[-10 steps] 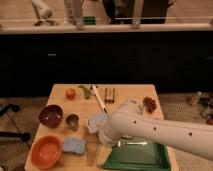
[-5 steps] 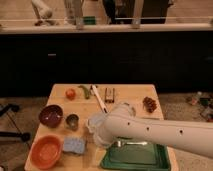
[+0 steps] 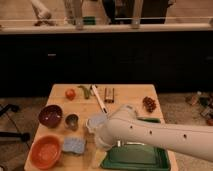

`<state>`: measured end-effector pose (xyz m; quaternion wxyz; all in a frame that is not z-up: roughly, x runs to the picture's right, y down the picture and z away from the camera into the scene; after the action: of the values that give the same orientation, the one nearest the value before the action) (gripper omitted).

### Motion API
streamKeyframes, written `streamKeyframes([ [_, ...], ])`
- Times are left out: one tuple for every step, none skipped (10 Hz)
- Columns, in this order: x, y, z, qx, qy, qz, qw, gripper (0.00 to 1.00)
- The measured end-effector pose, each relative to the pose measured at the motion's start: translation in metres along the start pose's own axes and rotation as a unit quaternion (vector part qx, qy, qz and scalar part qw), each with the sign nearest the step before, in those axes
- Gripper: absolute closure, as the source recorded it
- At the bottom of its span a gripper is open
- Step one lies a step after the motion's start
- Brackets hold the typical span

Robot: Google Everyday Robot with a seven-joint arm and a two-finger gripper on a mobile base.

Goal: Wipe purple bowl with sponge

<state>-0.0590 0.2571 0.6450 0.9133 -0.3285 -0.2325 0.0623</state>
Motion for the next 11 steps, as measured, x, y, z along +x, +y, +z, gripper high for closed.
streamKeyframes([
  [-0.004, 0.001, 0.002, -0.001, -0.001, -0.002, 1.0, 0.06],
  [-0.006, 0.003, 0.004, 0.0, -0.002, -0.001, 1.0, 0.06],
  [-0.008, 0.004, 0.006, -0.001, -0.002, -0.002, 1.0, 0.06],
  [-0.011, 0.005, 0.009, -0.001, -0.003, -0.003, 1.0, 0.06],
  [-0.015, 0.005, 0.014, -0.002, -0.003, -0.004, 1.0, 0.06],
  [-0.019, 0.006, 0.021, -0.004, -0.003, -0.004, 1.0, 0.06],
  [-0.024, 0.006, 0.027, -0.006, -0.003, -0.007, 1.0, 0.06],
  [-0.029, 0.006, 0.035, -0.011, -0.003, -0.009, 0.9999, 0.06],
  [-0.034, 0.006, 0.043, -0.016, -0.003, -0.012, 0.9998, 0.06],
  [-0.036, 0.007, 0.048, -0.02, -0.003, -0.013, 0.9997, 0.06],
  [-0.038, 0.007, 0.055, -0.024, -0.002, -0.015, 0.9996, 0.06],
])
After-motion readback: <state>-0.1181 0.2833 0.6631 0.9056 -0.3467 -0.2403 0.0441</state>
